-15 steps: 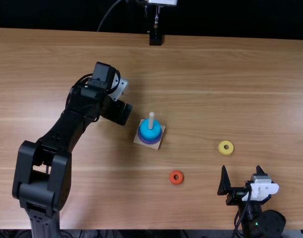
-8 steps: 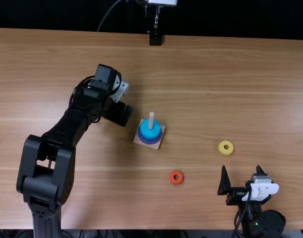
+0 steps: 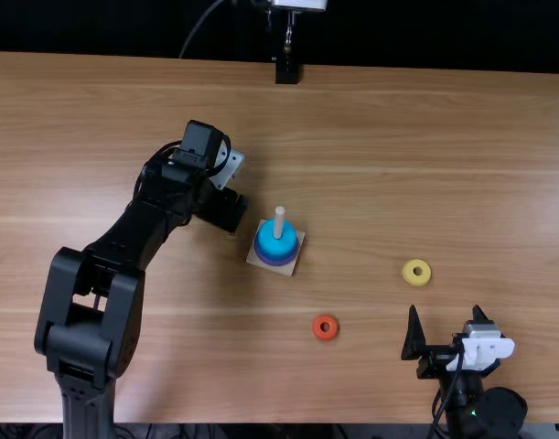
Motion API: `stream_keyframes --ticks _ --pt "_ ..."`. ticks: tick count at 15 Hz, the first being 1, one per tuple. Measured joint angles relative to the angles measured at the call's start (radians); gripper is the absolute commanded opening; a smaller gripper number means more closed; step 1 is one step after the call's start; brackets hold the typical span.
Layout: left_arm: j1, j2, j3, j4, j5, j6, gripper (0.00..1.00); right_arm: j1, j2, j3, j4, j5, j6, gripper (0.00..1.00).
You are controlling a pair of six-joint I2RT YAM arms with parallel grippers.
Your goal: Build the Hanoi tower: stack the rings onto the peg from bottom to top in this color order: purple, dark blue, light blue, dark green, light green, yellow, orange.
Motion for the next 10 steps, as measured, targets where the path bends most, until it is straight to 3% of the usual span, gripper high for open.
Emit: stream_keyframes --ticks 1,2,3,4,5,6,7,10 --pt "-0.001 0.0 0.0 0.056 0.0 0.0 0.16 0.0 0.0 0.0 0.0 0.0 0.0 1.0" --pt "-0.006 0.0 0.0 0.098 0.0 0.0 0.06 0.0 0.0 0.0 0.0 0.0 0.0 1.0" --pt "-0.012 0.0 0.0 0.105 0.0 0.0 0.07 0.0 0.0 0.0 0.0 0.0 0.0 1.0" --pt "-0.014 0.0 -0.001 0.104 -0.001 0.0 0.18 0.0 0.0 0.0 0.0 0.0 0.0 1.0" --pt "-0.014 0.0 -0.001 0.103 -0.001 0.0 0.45 0.0 0.0 0.0 0.0 0.0 0.0 1.0" --pt "-0.014 0.0 -0.001 0.102 -0.001 0.0 0.85 0.0 0.0 0.0 0.0 0.0 0.0 1.0" --pt "-0.014 0.0 -0.001 0.097 -0.002 0.0 1.0 0.0 0.0 0.0 0.0 0.0 0.0 1.0" --pt "-0.014 0.0 -0.001 -0.01 -0.006 0.0 1.0 0.0 0.0 0.0 0.0 0.0 0.001 1.0"
